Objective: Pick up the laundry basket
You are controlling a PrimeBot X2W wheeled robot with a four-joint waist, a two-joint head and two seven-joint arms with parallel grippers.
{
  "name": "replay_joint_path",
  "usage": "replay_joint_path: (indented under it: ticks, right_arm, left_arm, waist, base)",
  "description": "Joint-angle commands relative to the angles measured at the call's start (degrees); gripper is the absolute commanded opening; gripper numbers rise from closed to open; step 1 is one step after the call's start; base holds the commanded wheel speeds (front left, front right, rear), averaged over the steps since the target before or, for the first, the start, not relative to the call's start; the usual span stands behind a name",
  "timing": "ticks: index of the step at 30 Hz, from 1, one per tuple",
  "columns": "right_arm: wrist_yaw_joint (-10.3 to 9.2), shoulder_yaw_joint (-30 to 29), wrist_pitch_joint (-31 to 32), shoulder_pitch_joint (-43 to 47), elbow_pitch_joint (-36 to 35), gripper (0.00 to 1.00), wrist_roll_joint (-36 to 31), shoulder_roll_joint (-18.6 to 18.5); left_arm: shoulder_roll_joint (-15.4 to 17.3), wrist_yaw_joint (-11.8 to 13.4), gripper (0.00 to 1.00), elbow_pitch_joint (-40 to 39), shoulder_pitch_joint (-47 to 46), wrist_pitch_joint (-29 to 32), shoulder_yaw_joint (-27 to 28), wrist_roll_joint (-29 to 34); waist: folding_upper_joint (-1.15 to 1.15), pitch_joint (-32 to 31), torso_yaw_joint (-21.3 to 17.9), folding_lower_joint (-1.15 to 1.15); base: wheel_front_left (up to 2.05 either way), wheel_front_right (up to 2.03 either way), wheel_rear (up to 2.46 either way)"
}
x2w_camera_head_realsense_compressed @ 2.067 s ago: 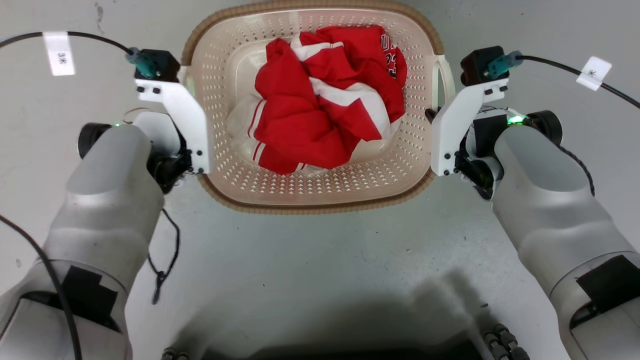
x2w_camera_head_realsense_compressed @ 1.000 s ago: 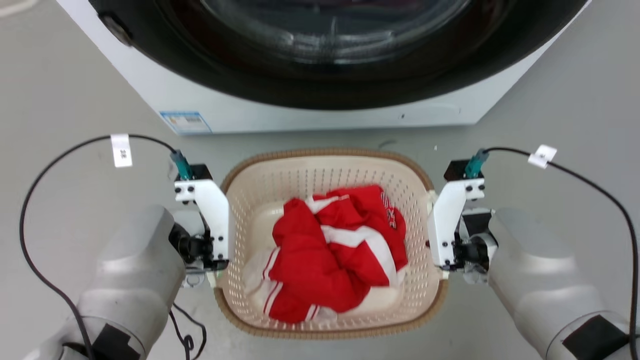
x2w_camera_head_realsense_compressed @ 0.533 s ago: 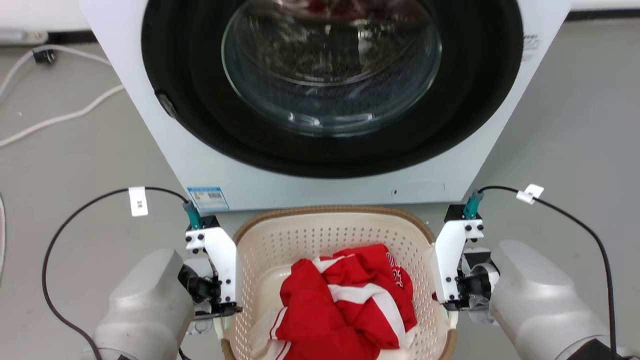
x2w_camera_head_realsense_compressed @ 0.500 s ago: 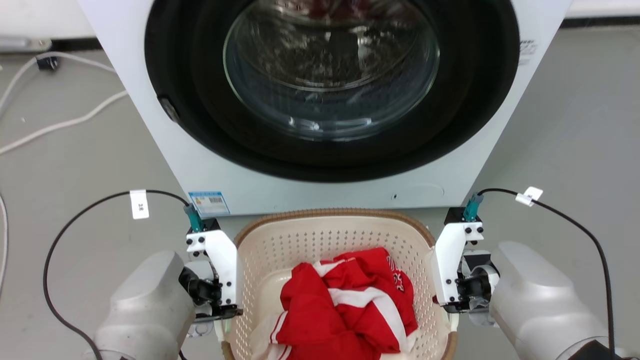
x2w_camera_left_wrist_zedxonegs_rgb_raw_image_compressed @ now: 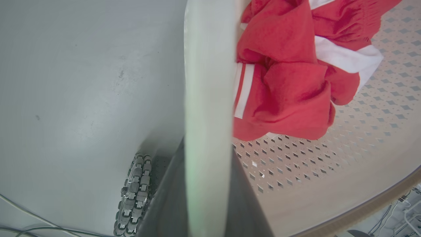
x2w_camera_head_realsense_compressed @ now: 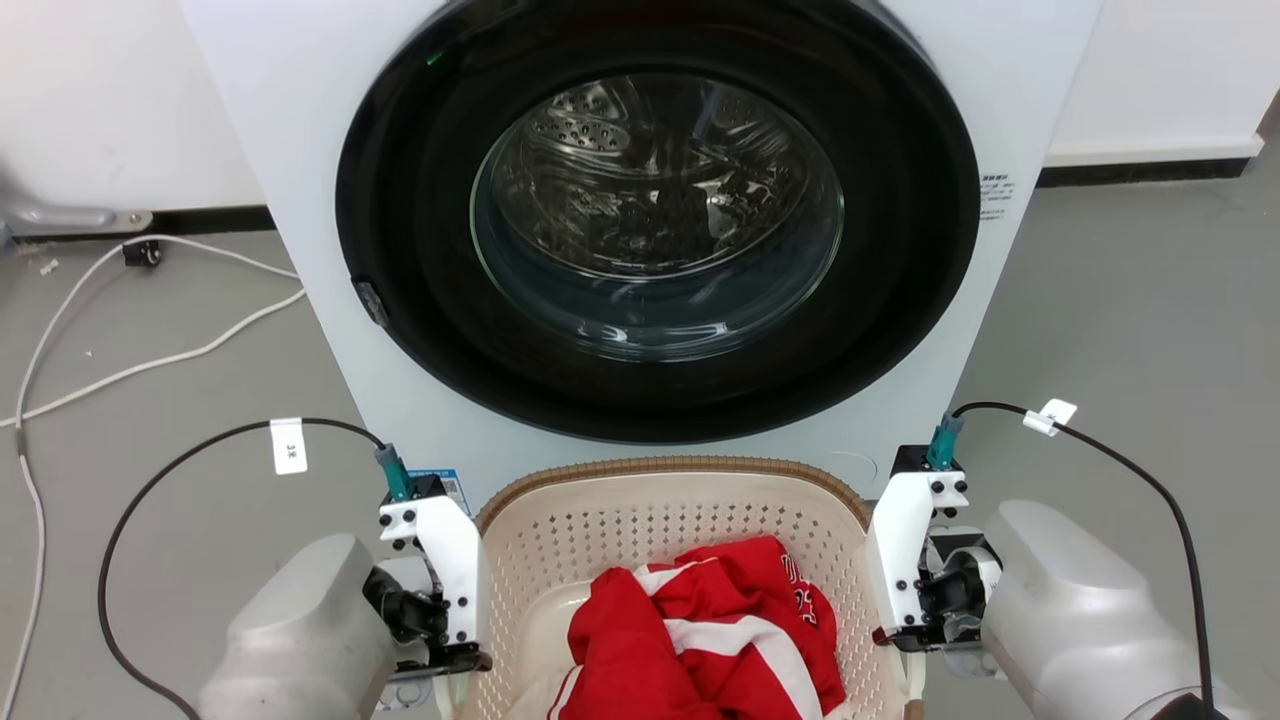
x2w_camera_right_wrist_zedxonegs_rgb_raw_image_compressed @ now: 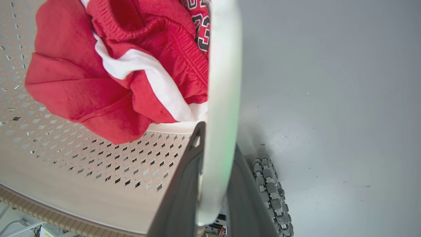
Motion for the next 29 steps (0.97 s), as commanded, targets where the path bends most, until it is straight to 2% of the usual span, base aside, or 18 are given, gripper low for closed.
replay_joint_path:
  ticks: [1, 14, 29]
  right_arm:
    - [0.68, -0.26, 0.14, 0.09, -0.62, 0.00, 0.15, 1.59]
    - [0.68, -2.86, 0.87, 2.57, -0.63, 0.00, -2.57, 1.30]
    - [0.68, -5.53, -0.54, 2.86, -0.62, 0.00, -4.96, 1.58]
  left_arm:
    - [-1.70, -0.69, 0.00, -0.81, 0.39, -0.21, 0.19, -0.94]
    - [-2.79, -0.70, 0.00, -0.19, 3.61, 0.00, 0.29, -3.01]
    - [-3.31, -0.70, 0.00, 0.08, 2.33, -0.27, -0.74, -3.41]
  waist:
    - [0.00, -0.31, -0.05, 0.01]
    - [0.00, -2.39, -0.22, 0.01]
    - [0.00, -1.98, 0.30, 0.01]
  base:
    - [0.00, 0.00, 0.00]
    - [0.00, 0.00, 0.00]
    - [0.00, 0.00, 0.00]
